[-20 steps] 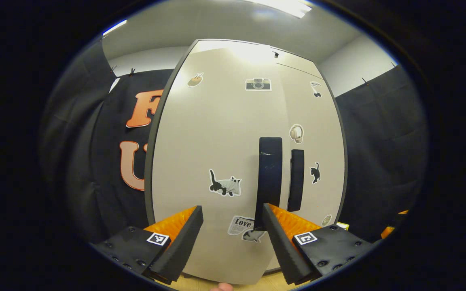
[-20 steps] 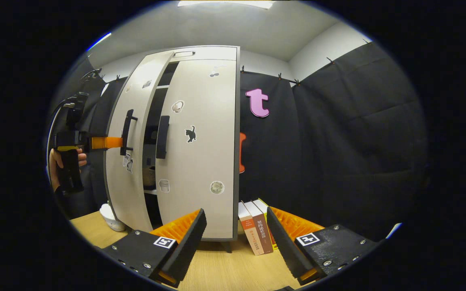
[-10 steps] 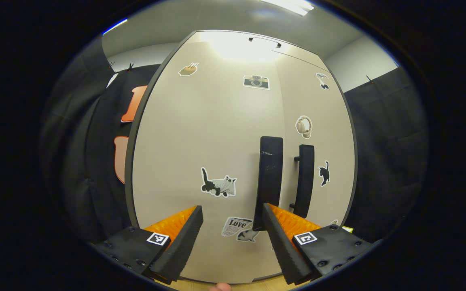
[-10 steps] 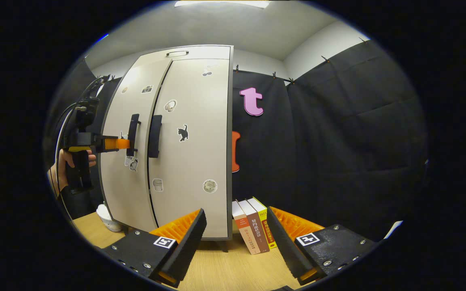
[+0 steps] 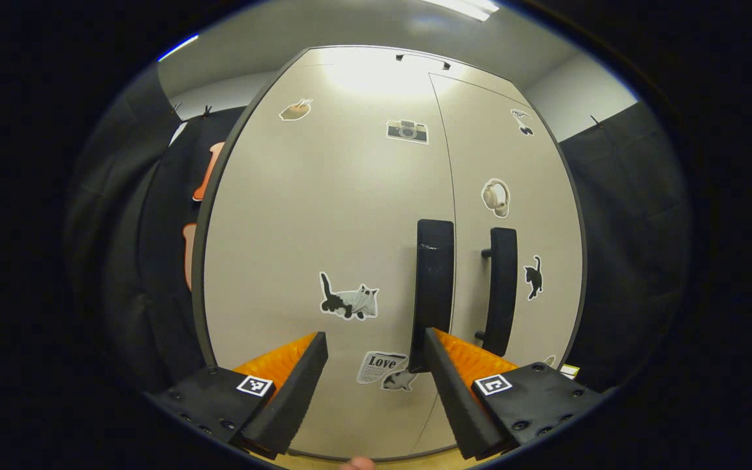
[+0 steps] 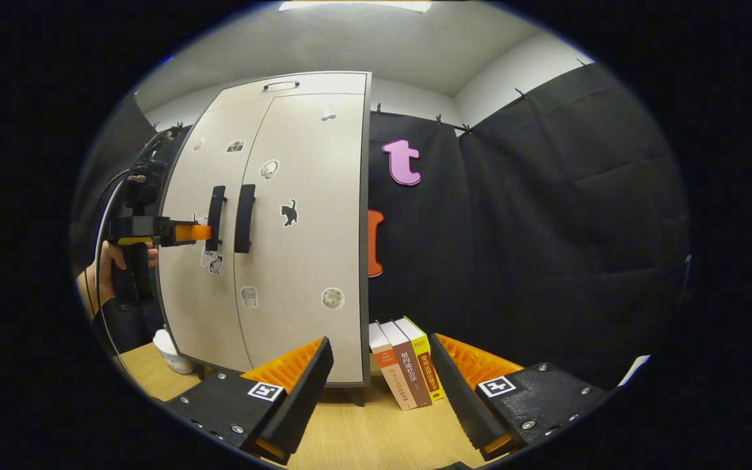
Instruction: Grab one shoe with the right hand and put it into the shoe cabinet, grab the other shoe with the left hand and put it into the shoe cabinet; then close the right door with the right hand and the left door with the left hand.
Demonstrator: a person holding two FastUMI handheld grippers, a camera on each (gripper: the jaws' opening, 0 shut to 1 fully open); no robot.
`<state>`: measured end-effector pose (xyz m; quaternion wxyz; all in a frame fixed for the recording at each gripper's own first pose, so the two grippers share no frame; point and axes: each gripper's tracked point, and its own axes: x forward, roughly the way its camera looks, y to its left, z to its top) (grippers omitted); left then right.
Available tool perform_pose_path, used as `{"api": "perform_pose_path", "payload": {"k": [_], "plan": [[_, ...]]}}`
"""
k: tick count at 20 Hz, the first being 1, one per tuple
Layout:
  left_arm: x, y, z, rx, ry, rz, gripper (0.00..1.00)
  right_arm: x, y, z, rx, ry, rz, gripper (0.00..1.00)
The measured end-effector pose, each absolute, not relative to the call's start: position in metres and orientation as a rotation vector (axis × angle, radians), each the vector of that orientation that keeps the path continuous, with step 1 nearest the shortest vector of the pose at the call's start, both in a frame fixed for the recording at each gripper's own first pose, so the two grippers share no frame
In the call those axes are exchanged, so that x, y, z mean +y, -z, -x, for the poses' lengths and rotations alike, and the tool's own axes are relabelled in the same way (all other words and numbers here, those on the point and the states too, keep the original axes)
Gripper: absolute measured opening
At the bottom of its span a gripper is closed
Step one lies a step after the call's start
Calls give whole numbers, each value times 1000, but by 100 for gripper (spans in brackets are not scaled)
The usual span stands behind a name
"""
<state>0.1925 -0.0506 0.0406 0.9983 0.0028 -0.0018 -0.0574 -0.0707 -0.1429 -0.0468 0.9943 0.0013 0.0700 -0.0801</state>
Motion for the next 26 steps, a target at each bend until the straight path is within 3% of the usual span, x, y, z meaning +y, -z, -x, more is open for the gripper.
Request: {"api": "perform_pose_path", "payload": {"k": [11, 26], "plan": [[-37, -60, -110, -48, 89, -5, 96, -108, 52, 59, 144, 43, -5, 93], [8, 22, 1, 37, -78, 57, 97, -85, 51, 61, 134, -2, -38, 93]]}}
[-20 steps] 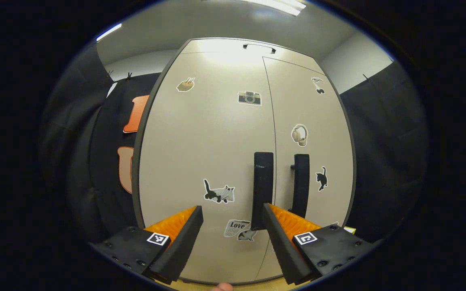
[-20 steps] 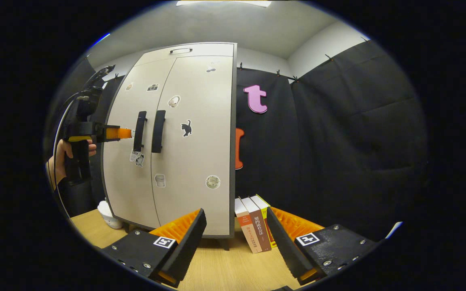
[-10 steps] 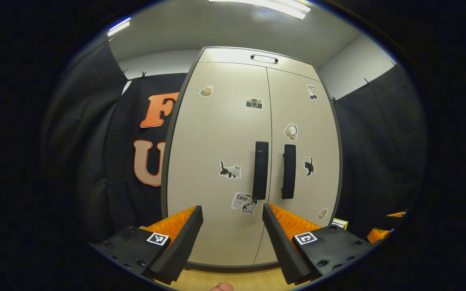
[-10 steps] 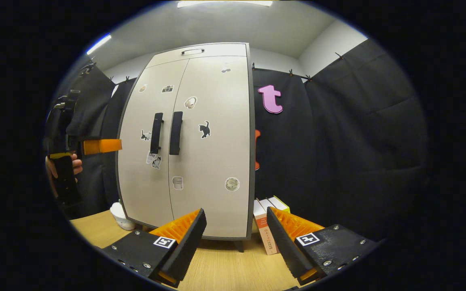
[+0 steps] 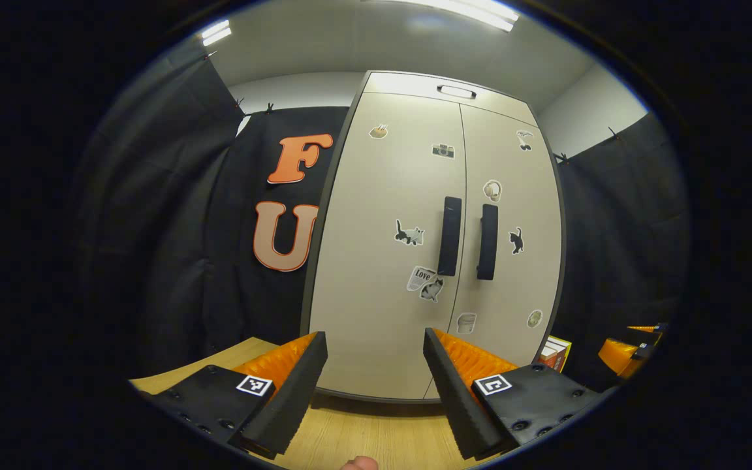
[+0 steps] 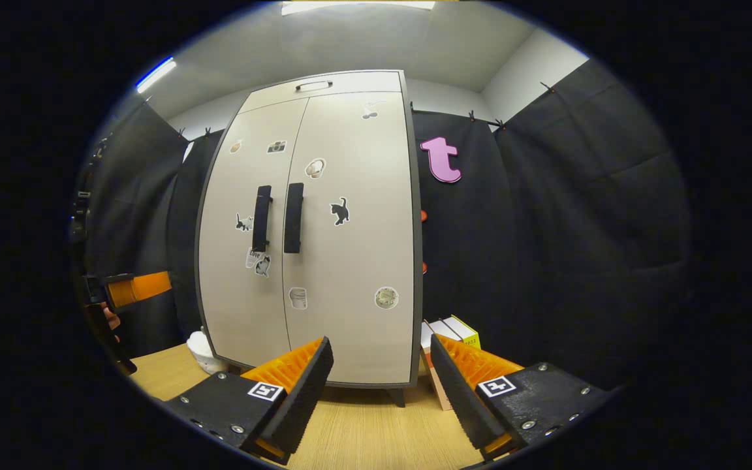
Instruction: Grab one shoe with the right hand and put it into the shoe cabinet, grab the other shoe with the left hand and put it into the shoe cabinet; then close the right door with the right hand and the left door with the left hand.
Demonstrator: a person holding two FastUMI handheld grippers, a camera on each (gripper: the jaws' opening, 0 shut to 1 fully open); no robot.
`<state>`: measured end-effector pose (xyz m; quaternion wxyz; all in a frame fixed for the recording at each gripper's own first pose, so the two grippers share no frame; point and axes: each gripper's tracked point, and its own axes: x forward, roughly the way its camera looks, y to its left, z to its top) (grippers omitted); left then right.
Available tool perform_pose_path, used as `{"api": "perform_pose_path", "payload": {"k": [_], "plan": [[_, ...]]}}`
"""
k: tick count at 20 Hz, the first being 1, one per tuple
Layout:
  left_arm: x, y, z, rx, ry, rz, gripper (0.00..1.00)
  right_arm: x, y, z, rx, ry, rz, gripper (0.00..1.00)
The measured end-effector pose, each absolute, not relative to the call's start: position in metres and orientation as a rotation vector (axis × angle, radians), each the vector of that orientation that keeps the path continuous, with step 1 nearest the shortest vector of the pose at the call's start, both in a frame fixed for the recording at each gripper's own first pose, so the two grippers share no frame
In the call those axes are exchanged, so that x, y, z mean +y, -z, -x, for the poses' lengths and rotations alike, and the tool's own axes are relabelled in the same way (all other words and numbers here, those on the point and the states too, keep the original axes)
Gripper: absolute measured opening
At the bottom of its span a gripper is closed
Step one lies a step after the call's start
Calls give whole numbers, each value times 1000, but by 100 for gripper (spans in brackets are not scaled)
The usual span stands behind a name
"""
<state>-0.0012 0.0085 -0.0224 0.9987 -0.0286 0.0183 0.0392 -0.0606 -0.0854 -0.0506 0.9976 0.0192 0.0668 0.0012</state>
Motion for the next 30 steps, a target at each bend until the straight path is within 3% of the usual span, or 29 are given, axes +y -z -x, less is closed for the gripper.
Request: {"api": "perform_pose_path", "payload": {"k": [30], "plan": [[-8, 31, 28, 66, -32, 54, 96, -84, 45, 62, 121, 24, -89, 93]]}}
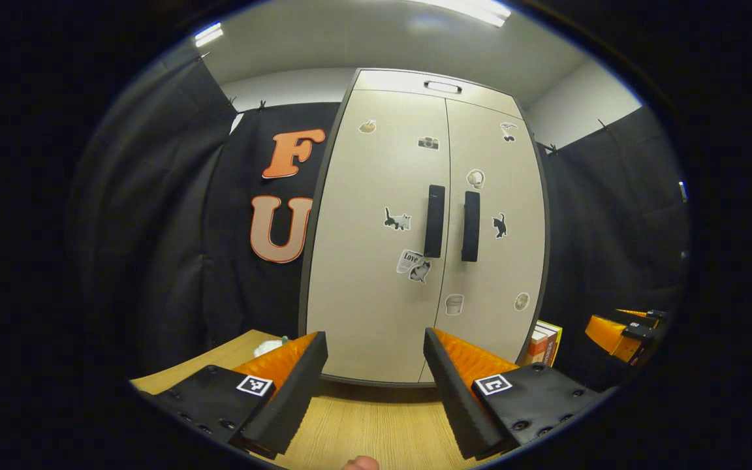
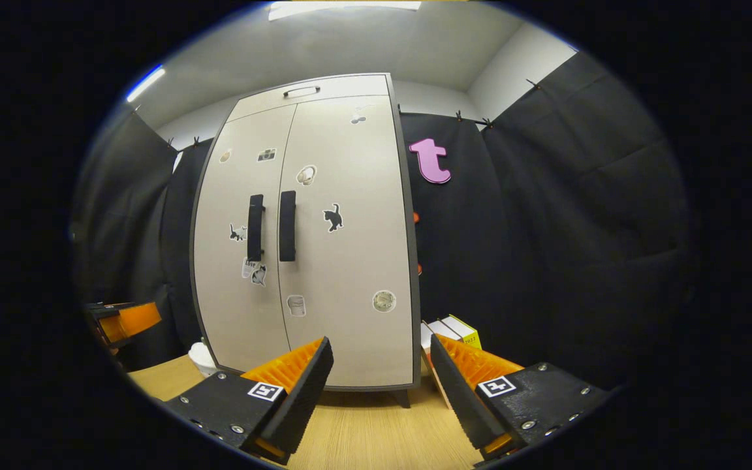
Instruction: Grab one shoe with the right hand and put it into the shoe cabinet, grab the other shoe with the left hand and put it into the shoe cabinet; then close the right door with the right hand and the left door with the left hand.
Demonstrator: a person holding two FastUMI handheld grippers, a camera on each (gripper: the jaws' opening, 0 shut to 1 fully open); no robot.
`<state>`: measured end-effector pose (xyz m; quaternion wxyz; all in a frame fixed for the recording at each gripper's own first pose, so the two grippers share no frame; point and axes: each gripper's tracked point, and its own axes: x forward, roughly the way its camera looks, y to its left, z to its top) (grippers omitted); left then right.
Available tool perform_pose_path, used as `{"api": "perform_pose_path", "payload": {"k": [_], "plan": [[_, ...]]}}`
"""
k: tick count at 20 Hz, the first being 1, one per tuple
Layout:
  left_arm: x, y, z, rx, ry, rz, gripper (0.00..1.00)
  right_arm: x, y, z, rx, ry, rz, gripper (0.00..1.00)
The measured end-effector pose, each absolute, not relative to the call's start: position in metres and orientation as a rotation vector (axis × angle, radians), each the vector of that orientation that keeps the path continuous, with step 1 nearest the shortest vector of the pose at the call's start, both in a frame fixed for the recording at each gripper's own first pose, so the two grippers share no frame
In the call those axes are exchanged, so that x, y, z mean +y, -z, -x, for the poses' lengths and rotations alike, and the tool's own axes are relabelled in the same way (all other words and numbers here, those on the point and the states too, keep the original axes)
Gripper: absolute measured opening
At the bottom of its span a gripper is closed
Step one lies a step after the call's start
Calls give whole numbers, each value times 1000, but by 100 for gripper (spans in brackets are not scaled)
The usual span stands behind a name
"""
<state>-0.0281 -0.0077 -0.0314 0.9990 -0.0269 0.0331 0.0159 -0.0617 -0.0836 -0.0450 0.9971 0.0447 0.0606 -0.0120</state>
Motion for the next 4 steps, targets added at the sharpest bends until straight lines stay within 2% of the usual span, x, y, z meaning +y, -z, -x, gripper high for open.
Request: {"api": "perform_pose_path", "payload": {"k": [4], "plan": [[-8, 31, 27, 64, -31, 54, 96, -85, 48, 63, 129, 29, -86, 93]]}}
